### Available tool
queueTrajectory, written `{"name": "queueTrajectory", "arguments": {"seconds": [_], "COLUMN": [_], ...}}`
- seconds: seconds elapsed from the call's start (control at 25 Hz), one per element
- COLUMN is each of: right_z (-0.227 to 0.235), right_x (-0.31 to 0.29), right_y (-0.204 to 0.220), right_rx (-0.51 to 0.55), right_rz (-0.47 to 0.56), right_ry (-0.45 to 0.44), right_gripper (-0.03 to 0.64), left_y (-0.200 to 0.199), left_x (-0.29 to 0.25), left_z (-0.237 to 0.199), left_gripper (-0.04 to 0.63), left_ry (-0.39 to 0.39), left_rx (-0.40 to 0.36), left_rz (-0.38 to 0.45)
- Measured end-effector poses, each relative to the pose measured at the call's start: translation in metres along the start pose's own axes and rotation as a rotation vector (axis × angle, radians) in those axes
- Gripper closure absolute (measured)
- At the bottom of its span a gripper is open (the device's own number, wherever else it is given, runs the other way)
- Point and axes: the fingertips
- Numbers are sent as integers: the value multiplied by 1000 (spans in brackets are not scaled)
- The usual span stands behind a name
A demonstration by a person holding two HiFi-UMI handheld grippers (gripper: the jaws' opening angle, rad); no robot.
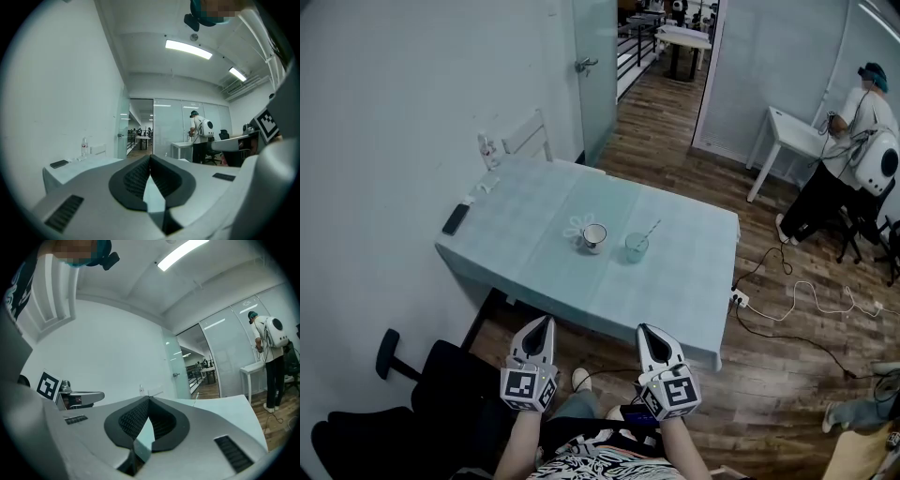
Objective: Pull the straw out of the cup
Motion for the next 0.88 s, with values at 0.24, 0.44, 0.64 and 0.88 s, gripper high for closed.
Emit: {"name": "queueTrajectory", "arguments": {"seconds": [0.24,0.44,0.64,0.88], "right_z": [4,12,29,56], "right_x": [-26,-76,-142,-199], "right_y": [-2,3,2,11], "right_rx": [-22,-10,-35,-25], "right_rz": [29,-3,-38,-120], "right_ry": [-22,-32,-35,65], "right_gripper": [597,597,596,596], "left_y": [4,3,8,17], "left_x": [-29,-78,-136,-194], "left_z": [-17,-38,-60,-96], "left_gripper": [584,584,584,583], "left_ry": [13,76,189,248], "left_rx": [-29,-35,-56,-71], "left_rz": [-33,-34,-67,-126]}}
Point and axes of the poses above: the fingertips, and each gripper's own axes: x backward along the fingers, z to its right, y out of its underside, and after that the axes turned 7 degrees about -z, right-handed
